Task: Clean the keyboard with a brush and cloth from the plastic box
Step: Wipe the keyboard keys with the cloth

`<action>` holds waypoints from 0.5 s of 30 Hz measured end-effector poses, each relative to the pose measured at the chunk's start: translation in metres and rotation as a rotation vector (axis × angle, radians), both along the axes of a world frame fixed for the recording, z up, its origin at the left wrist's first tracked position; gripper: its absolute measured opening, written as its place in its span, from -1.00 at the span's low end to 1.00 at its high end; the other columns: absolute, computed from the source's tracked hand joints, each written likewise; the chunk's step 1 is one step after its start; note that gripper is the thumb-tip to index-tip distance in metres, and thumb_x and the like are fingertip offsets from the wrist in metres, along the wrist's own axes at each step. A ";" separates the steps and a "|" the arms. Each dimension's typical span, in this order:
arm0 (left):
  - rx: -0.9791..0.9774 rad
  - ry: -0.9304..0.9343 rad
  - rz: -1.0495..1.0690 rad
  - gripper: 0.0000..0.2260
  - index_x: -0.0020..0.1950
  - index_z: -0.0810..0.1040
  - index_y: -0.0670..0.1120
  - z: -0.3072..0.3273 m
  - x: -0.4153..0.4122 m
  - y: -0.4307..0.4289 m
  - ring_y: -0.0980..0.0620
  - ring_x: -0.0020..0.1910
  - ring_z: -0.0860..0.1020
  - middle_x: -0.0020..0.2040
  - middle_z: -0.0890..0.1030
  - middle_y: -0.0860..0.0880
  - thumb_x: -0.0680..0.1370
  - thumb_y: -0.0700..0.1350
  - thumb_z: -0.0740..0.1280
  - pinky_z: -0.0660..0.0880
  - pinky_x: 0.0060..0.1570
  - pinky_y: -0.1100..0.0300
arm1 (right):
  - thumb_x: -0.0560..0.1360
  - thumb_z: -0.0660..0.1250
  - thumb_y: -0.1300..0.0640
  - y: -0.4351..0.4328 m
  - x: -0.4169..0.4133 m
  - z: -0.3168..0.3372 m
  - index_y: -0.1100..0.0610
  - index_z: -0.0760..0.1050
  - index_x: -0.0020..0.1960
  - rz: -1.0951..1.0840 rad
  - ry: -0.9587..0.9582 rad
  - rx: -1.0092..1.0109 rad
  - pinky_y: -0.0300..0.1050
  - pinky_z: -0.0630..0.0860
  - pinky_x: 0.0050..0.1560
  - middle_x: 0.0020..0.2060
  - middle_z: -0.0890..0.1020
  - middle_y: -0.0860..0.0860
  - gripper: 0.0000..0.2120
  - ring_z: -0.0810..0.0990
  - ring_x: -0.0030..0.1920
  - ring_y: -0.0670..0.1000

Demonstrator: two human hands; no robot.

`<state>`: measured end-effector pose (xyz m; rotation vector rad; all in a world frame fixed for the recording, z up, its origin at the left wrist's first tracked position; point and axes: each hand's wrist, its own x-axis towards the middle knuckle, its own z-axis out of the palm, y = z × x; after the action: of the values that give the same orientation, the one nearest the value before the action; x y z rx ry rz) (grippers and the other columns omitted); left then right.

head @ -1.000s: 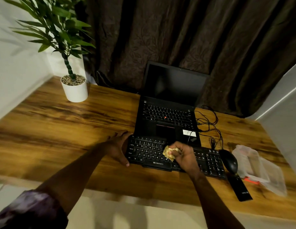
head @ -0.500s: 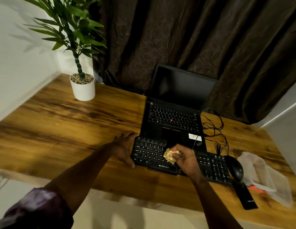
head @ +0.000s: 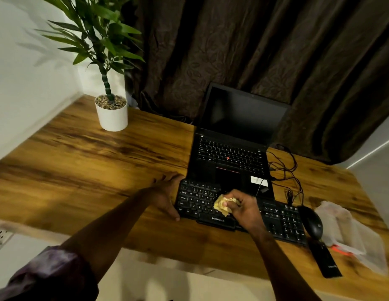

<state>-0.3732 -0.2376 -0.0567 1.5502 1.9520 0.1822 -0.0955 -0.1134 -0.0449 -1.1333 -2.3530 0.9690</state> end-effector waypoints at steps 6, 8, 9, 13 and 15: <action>0.020 0.015 -0.002 0.31 0.60 -0.16 0.15 0.000 0.002 -0.001 -0.21 0.58 -0.11 0.62 -0.14 0.07 0.09 0.25 0.64 -0.11 0.49 -0.25 | 0.52 0.44 0.19 -0.019 -0.054 -0.009 -0.24 0.57 -0.10 0.086 0.009 0.036 -0.14 0.66 -0.24 -0.08 0.69 -0.02 -0.70 0.67 -0.11 -0.05; 0.012 0.022 -0.005 0.31 0.60 -0.17 0.15 0.000 0.002 -0.001 -0.21 0.58 -0.12 0.62 -0.15 0.06 0.11 0.26 0.64 -0.11 0.50 -0.24 | 0.52 0.44 0.20 -0.023 -0.064 -0.008 -0.16 0.62 -0.03 0.109 0.017 0.033 -0.15 0.66 -0.26 -0.06 0.70 -0.01 -0.76 0.69 -0.14 -0.07; 0.012 0.023 -0.003 0.31 0.60 -0.17 0.15 0.001 0.003 -0.001 -0.20 0.58 -0.12 0.62 -0.15 0.06 0.11 0.26 0.64 -0.11 0.50 -0.24 | 0.52 0.44 0.21 -0.024 -0.065 -0.007 -0.11 0.63 -0.01 0.118 0.011 0.032 -0.19 0.65 -0.26 -0.05 0.71 -0.01 -0.79 0.69 -0.14 -0.09; 0.030 0.015 0.001 0.31 0.60 -0.15 0.17 -0.002 0.000 -0.001 -0.21 0.58 -0.09 0.61 -0.12 0.09 0.09 0.27 0.64 -0.08 0.51 -0.25 | 0.51 0.45 0.24 -0.018 -0.054 -0.006 -0.04 0.63 -0.03 0.105 0.001 0.044 -0.33 0.58 -0.27 -0.06 0.71 -0.01 -0.82 0.68 -0.13 -0.12; 0.026 0.005 0.006 0.31 0.60 -0.14 0.17 -0.002 0.001 -0.001 -0.22 0.57 -0.08 0.61 -0.12 0.11 0.08 0.26 0.65 -0.08 0.51 -0.27 | 0.50 0.44 0.26 -0.014 -0.050 -0.008 0.01 0.63 -0.03 0.098 0.005 0.061 -0.28 0.60 -0.24 -0.08 0.71 -0.01 -0.84 0.68 -0.14 -0.13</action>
<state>-0.3723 -0.2389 -0.0591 1.5629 1.9658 0.2071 -0.1454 -0.1278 -0.0525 -0.9995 -2.4366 0.9249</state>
